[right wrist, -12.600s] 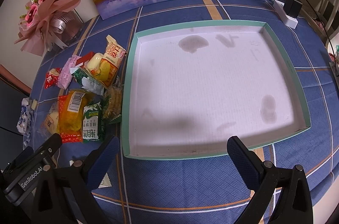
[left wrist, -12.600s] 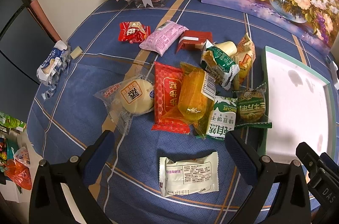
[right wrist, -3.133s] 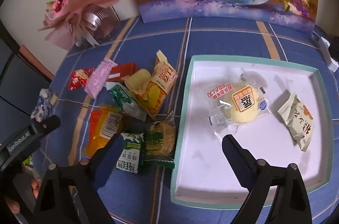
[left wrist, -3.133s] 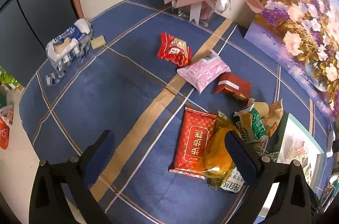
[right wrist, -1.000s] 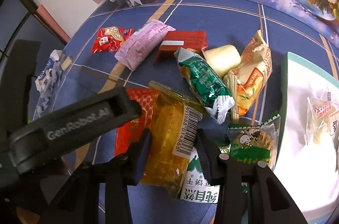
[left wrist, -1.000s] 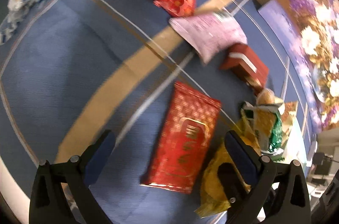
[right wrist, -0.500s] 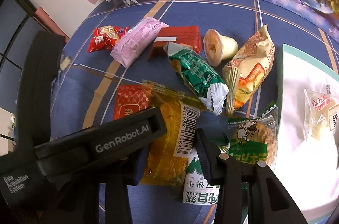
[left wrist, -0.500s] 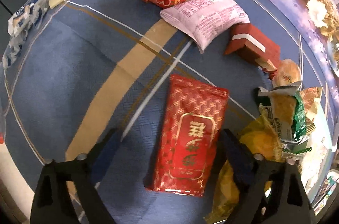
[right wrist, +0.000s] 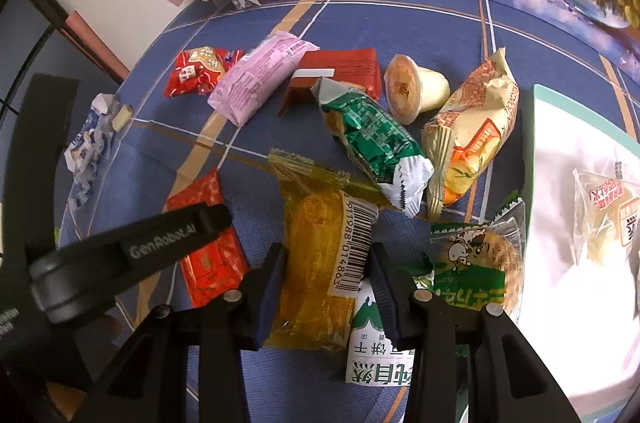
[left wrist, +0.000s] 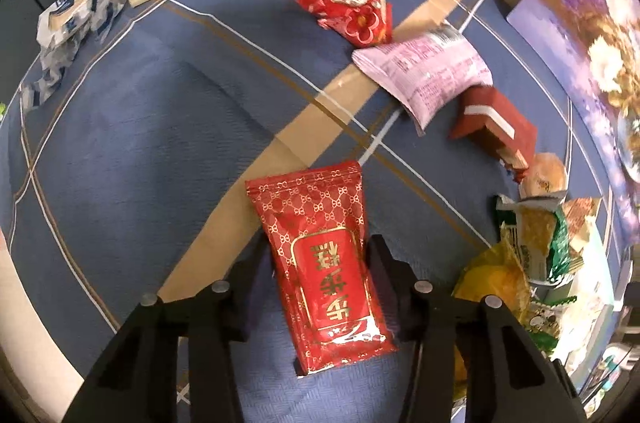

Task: Organize snacks
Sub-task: 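Grasp the red packet with the left tool while the right tool grasps the yellow jelly bag, then carry the red packet and yellow jelly bag over the white tray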

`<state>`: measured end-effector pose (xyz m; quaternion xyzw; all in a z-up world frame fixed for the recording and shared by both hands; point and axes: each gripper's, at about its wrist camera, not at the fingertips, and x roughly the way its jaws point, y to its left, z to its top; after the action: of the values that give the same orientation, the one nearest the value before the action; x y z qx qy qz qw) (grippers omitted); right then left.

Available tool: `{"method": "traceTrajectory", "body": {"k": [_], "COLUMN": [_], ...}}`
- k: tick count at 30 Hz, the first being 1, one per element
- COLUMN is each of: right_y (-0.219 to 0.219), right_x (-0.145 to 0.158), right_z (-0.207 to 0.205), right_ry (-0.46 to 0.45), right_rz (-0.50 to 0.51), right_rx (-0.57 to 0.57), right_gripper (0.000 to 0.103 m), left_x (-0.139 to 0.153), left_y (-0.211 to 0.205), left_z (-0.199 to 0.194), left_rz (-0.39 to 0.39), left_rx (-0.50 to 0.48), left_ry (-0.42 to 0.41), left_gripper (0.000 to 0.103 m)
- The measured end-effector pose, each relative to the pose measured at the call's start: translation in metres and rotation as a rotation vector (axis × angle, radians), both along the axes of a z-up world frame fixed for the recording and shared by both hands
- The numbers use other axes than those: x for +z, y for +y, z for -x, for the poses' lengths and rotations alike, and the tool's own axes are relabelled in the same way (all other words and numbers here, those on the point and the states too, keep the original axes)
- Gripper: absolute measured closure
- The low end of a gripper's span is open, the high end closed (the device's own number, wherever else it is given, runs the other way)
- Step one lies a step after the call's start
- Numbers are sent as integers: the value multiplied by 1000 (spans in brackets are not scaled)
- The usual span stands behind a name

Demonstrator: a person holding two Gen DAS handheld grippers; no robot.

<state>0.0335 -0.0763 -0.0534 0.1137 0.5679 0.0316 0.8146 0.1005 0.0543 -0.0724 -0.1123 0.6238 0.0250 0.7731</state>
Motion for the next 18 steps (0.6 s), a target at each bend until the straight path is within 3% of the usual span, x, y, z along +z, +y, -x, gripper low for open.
{"method": "traceTrajectory", "body": {"k": [7, 16, 18], "right_y": [6, -1, -5], "right_x": [9, 56, 67], "right_z": [1, 12, 16], "right_ry": [-20, -124, -151], "right_rz": [-23, -51, -43], "right_rx": [12, -8, -20], "right_gripper": [62, 62, 62], "left_x": [30, 88, 89], "left_y": [21, 38, 27], "left_z": [8, 24, 19], "left_rz": [28, 46, 47], "left_rx": [25, 45, 34], "left_ry": [-70, -221, -245], "left_gripper": [55, 55, 55]}}
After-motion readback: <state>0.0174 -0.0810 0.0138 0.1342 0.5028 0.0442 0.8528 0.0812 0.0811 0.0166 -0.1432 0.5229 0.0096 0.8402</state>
